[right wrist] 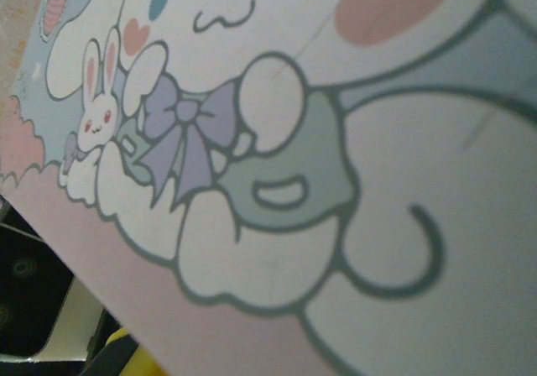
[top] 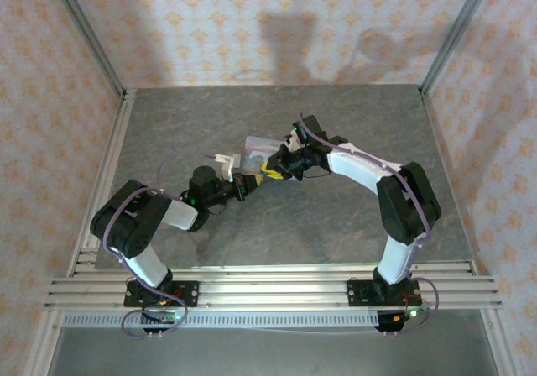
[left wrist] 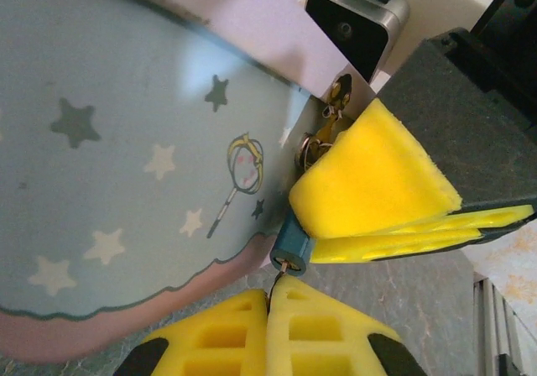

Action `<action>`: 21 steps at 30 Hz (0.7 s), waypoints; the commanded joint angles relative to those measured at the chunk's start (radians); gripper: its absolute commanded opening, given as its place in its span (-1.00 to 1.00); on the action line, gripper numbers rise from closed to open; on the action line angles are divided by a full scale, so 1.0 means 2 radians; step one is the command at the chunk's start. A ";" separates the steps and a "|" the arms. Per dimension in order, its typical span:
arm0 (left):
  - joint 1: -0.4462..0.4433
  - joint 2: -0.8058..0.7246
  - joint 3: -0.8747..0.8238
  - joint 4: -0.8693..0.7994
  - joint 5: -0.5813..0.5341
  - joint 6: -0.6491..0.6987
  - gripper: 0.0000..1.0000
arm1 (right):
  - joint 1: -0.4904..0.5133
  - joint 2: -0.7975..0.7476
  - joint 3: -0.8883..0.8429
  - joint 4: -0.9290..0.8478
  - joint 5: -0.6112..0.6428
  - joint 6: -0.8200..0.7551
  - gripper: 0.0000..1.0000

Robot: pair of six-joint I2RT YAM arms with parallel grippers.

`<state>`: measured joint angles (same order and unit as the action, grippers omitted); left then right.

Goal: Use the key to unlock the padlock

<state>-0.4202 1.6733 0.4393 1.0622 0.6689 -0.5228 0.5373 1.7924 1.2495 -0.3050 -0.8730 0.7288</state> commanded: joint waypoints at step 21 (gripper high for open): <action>-0.033 -0.007 -0.009 -0.016 0.002 0.032 -0.54 | 0.018 0.007 -0.034 0.021 -0.032 -0.010 -1.00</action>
<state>-0.4828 1.6638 0.4347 0.9649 0.6216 -0.4397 0.5541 1.8042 1.2072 -0.2844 -0.8764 0.7048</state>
